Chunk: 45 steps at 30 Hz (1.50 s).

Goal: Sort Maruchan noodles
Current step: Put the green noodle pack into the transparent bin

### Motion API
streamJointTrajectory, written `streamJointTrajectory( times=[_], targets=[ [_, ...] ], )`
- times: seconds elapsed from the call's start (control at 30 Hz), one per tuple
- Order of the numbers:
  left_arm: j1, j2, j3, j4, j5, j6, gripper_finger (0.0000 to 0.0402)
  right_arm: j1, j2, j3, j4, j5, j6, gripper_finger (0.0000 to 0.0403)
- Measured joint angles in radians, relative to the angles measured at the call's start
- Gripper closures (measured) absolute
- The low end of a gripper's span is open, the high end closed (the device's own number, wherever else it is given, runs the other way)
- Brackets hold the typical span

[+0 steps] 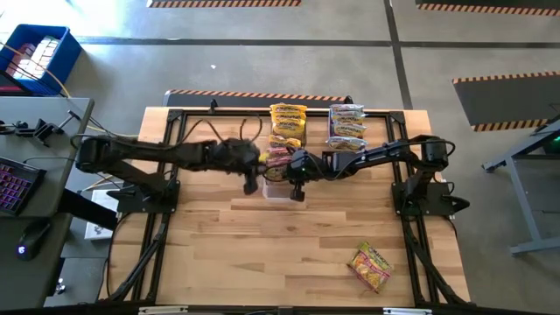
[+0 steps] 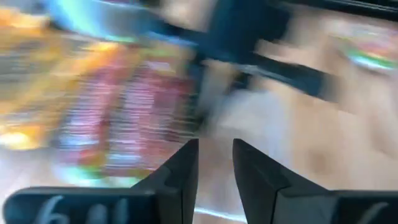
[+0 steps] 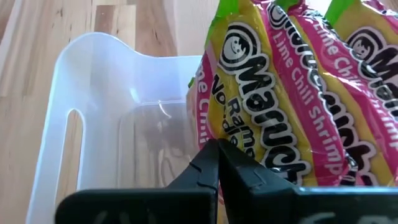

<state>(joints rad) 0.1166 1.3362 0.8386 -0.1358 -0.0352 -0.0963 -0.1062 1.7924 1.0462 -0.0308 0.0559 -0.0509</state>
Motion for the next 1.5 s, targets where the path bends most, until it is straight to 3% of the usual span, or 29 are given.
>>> streamJointTrajectory(
  times=[0.1,0.4,0.7,1.03,1.3,1.5],
  targets=[
    [-0.055,0.015,-0.042,0.079,0.062,0.004,0.0327,0.000,0.000,0.000,0.009,0.004,0.009,0.0403],
    [-0.060,0.210,-0.120,0.351,0.005,-0.041,0.0396,-0.001,0.000,0.000,0.020,0.006,0.026,0.0403],
    [-0.029,0.294,-0.120,0.408,-0.079,-0.062,0.0401,0.000,0.000,0.000,0.018,0.011,0.027,0.0399],
    [-0.026,0.294,-0.120,0.420,-0.121,-0.086,0.0401,0.050,-0.063,0.001,-0.021,0.021,0.028,0.0315],
    [-0.026,0.294,-0.120,0.419,-0.124,-0.086,0.0401,0.178,-0.243,0.002,-0.262,0.073,0.162,0.0261],
    [-0.026,0.294,-0.120,0.424,-0.124,-0.071,0.0401,0.406,-0.346,0.002,-0.573,0.194,0.454,0.0256]
  ],
)
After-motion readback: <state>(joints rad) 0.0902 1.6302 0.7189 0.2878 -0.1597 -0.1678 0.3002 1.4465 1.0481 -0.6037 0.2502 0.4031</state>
